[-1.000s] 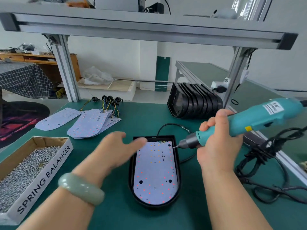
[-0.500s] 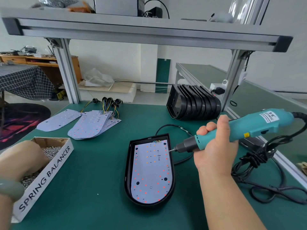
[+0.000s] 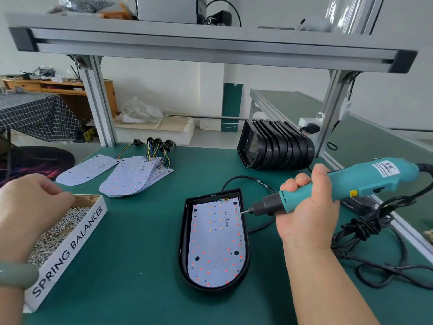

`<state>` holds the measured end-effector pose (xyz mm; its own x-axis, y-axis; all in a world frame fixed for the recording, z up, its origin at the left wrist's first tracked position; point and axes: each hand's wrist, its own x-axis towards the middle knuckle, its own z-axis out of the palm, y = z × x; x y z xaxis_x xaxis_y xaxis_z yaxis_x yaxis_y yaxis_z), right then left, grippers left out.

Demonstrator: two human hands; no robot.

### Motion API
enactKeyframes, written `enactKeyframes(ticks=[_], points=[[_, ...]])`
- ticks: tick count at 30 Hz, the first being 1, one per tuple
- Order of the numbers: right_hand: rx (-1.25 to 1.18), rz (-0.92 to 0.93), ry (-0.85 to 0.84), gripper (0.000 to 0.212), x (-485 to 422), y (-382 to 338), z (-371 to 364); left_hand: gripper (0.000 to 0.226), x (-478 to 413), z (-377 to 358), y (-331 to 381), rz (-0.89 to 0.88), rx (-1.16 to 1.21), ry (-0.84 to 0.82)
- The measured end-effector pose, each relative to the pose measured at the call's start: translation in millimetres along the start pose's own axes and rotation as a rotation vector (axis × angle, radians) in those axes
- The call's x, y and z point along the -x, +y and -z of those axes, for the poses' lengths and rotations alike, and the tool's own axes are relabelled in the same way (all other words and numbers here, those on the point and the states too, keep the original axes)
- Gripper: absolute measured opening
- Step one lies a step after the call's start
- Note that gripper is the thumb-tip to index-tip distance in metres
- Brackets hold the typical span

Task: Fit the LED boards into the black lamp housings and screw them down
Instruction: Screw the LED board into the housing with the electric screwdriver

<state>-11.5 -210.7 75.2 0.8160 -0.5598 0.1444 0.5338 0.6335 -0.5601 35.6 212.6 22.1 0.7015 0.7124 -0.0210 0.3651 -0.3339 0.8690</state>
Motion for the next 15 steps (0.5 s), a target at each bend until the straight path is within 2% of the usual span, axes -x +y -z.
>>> enactKeyframes(ticks=[1, 2, 3, 5, 8, 10, 13, 15], points=[[-0.006, -0.007, 0.002, 0.015, -0.1, -0.1, -0.2, 0.007, 19.7, -0.4, 13.9, -0.093, 0.045, 0.029], [-0.012, -0.016, 0.004, 0.015, -0.2, -0.2, -0.6, 0.007, 42.3, -0.7, 29.4, -0.168, 0.094, 0.028], [-0.021, -0.026, 0.006, 0.014, -0.4, -0.2, -1.1, 0.016, 65.0, -2.8, 44.0, -0.224, 0.157, -0.020], [-0.045, -0.047, 0.010, 0.013, -0.3, 0.1, -2.1, 0.016, 112.9, -11.9, 70.2, -0.275, 0.278, -0.169], [-0.059, -0.059, 0.005, 0.013, 0.7, 0.1, -2.5, 0.024, 171.0, -39.3, 95.4, -0.226, 0.442, -0.481], [-0.055, -0.059, 0.004, 0.013, 1.5, 0.0, -2.7, 0.022, 193.9, -62.0, 101.1, -0.191, 0.501, -0.623], [-0.069, -0.064, 0.003, 0.013, 2.2, -1.0, -4.3, 0.020, 214.5, -84.5, 99.6, -0.246, 0.452, -0.674], [-0.093, -0.072, -0.005, 0.013, 3.8, -2.4, -6.6, 0.020, 223.8, -91.7, 97.8, -0.219, 0.478, -0.710]])
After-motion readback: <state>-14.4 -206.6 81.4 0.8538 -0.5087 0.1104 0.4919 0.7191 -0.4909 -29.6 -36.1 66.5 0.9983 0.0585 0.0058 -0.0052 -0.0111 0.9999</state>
